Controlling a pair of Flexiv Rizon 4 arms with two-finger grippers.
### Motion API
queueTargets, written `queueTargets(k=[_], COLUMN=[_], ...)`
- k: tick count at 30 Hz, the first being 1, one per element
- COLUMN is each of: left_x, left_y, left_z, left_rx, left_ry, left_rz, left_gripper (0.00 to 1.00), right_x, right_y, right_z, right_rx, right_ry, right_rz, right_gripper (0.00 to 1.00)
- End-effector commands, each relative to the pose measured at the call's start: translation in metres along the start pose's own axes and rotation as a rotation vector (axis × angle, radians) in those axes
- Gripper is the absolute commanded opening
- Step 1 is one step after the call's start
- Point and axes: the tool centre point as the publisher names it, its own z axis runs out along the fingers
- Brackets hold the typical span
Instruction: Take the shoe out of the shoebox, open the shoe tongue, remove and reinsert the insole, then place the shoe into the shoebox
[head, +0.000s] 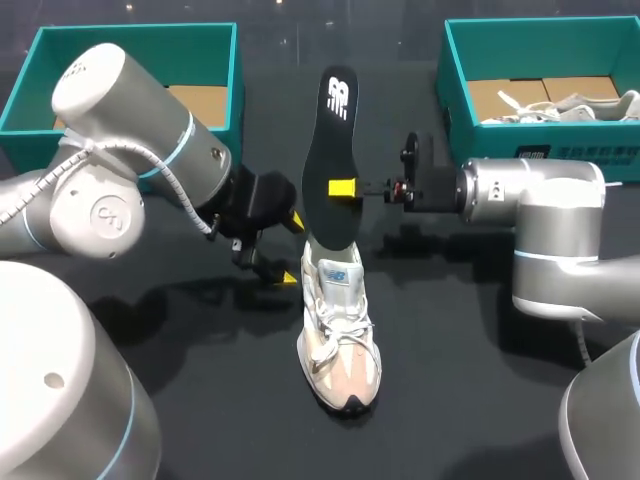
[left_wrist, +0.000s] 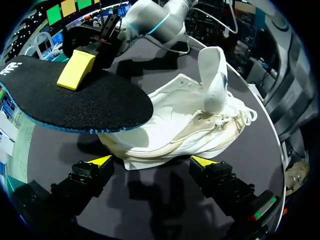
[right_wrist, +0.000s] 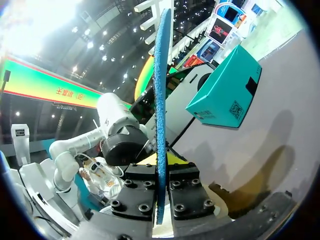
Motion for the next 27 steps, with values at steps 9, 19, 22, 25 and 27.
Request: queueTargets(k=[9,19,22,25,27], left_x=[0.001,0.001,0.001,0.001,0.001], left_y=[-0.003,-0.003,-0.003,-0.003,-0.003], left_z=[0.005,0.005,0.005,0.005,0.005], left_rx=[-0.025,-0.026,-0.026,-0.026,-0.026], left_ry=[-0.015,-0.007,-0.007,-0.007,-0.007], left_rz=[-0.007,-0.008,-0.008,-0.008,-0.008], left_gripper=[1.0,1.0,1.0,1.0,1.0], right_x=[0.0,0.001,0.0,0.0,0.003], right_y=[-0.004,-0.011,-0.015,-0.018,-0.022], right_z=[0.002,0.006,0.008,0.007,0.006], right_rx=[-0.001,-0.039,-0.058,-0.074,-0.065], right_ry=[0.017,0.043,0.035,0.016,-0.003], right_rz=[-0.015,-0.068,-0.081,-0.105,-0.141], right_gripper=[0.0,0.0,0.0,0.0,0.0])
